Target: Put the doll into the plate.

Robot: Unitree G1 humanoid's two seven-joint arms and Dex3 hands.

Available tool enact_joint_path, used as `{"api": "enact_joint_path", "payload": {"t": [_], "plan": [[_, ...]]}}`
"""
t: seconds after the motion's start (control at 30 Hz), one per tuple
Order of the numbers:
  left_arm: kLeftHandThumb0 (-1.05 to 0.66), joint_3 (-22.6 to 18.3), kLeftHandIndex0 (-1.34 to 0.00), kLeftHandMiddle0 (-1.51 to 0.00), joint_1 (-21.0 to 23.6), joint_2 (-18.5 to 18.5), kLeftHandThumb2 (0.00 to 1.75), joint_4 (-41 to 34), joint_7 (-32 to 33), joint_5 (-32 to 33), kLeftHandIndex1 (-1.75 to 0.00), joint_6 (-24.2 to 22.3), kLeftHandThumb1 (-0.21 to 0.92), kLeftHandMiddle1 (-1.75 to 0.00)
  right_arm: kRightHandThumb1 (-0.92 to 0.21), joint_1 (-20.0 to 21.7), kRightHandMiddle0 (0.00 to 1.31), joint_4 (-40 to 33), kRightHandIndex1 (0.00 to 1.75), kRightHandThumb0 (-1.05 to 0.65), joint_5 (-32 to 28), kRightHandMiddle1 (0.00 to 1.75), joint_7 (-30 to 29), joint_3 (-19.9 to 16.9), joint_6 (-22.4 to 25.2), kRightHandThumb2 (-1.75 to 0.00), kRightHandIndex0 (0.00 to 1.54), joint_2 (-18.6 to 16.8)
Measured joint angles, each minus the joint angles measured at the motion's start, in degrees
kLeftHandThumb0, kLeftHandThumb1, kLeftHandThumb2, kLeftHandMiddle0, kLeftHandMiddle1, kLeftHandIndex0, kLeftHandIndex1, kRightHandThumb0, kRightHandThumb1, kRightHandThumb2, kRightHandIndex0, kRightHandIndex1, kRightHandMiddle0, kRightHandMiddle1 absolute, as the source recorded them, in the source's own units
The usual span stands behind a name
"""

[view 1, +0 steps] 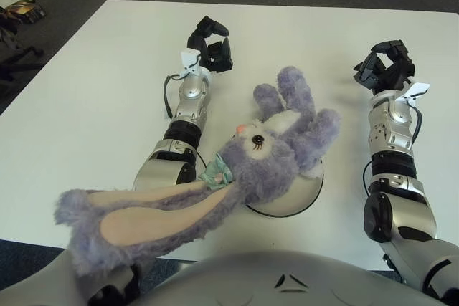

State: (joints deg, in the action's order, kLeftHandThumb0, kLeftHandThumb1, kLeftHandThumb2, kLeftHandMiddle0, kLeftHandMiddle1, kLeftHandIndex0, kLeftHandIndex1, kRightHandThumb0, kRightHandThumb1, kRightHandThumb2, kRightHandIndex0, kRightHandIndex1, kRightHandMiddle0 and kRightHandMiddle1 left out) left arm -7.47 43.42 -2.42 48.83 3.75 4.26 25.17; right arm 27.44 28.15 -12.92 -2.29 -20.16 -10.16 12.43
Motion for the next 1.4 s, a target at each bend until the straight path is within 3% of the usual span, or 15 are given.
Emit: {"api": "enact_joint_path", "payload": {"t": [0.4, 0.8, 1.07, 1.4], "plan": [[-0.47, 0.4, -0.62, -1.22, -8.2, -0.6, 1.33, -11.2, -3.1, 1.7, -1.75, 0.3, 0.3, -1.75, -0.17, -8.4, 0.52, -12.0, 1.75, -0.02, 0.4, 1.64, -0.2, 2.3, 7.0, -1.47, 0.76, -1.3], [-0.48, 2.2, -0.62, -1.22, -16.4, -1.7, 1.34, -25.3, -5.1, 3.1, -1.75, -5.9, 0.29, -1.75, -0.23, -15.4, 0.47, -24.9, 1.75, -0.02, 2.4, 1.66, -3.2, 4.9, 15.2, -1.41, 0.71, -4.0], [-0.48, 2.9, -0.63, -1.22, -19.6, -1.6, 1.35, -28.6, -6.0, 3.1, -1.75, -8.7, 0.28, -1.75, -0.25, -18.1, 0.42, -30.3, 1.75, -0.02, 5.2, 1.7, -5.4, 6.7, 20.3, -1.4, 0.7, -4.8], [-0.48, 3.1, -0.63, -1.21, -21.4, -1.6, 1.35, -29.0, -6.4, 3.1, -1.75, -9.2, 0.29, -1.75, -0.24, -20.1, 0.45, -32.9, 1.75, -0.02, 7.1, 1.66, -5.7, 8.1, 21.9, -1.39, 0.7, -5.6]]}}
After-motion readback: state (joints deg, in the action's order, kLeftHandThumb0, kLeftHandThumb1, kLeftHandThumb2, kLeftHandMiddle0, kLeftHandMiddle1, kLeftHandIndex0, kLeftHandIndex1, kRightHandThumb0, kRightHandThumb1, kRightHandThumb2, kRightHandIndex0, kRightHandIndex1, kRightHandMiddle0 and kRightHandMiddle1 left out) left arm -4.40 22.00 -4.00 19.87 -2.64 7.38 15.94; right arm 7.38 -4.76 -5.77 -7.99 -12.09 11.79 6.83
